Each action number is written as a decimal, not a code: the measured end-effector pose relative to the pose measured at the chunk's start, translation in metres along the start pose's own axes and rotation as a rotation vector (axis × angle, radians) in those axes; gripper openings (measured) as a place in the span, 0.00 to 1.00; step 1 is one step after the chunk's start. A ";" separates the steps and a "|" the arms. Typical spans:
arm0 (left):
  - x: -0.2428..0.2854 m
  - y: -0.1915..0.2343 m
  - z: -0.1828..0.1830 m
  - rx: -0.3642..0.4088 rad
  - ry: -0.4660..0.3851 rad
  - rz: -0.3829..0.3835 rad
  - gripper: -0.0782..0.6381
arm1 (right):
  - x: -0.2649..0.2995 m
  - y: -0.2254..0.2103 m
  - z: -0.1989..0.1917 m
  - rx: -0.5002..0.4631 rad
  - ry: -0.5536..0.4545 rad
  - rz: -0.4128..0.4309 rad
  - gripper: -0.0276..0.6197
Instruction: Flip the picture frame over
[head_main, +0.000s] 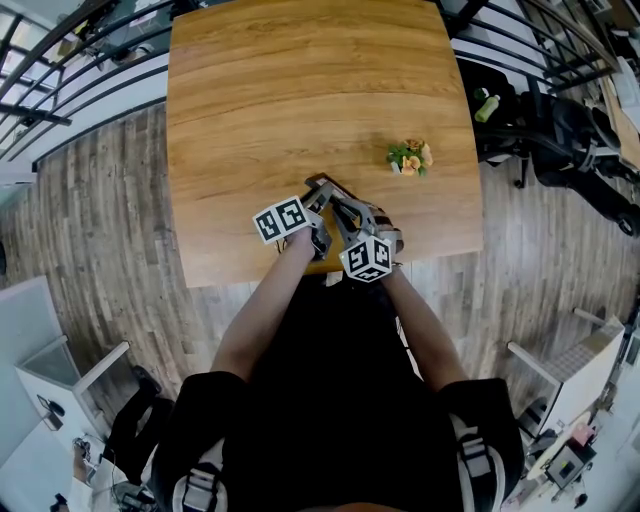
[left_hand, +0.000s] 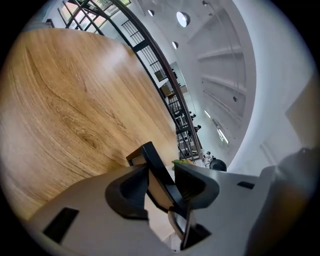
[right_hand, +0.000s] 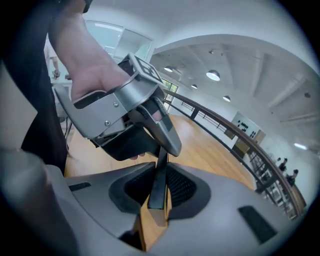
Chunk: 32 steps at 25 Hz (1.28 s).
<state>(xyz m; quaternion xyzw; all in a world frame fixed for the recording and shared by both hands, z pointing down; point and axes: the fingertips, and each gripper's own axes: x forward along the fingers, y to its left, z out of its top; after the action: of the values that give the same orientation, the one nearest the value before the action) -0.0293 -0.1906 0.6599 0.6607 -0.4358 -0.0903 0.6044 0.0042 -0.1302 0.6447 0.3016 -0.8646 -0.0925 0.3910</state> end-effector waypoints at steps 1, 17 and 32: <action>0.000 0.000 0.000 -0.012 0.003 -0.002 0.36 | 0.000 0.000 0.000 -0.025 0.004 -0.007 0.16; -0.003 -0.023 0.013 -0.107 -0.036 -0.153 0.26 | -0.007 0.000 0.011 -0.078 -0.049 -0.067 0.25; -0.014 -0.039 0.023 -0.011 -0.017 -0.287 0.24 | -0.024 -0.017 0.020 0.404 -0.178 0.134 0.31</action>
<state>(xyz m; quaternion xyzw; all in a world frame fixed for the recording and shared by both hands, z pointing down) -0.0345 -0.2022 0.6146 0.7120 -0.3414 -0.1837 0.5854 0.0091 -0.1313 0.6098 0.3063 -0.9148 0.0827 0.2502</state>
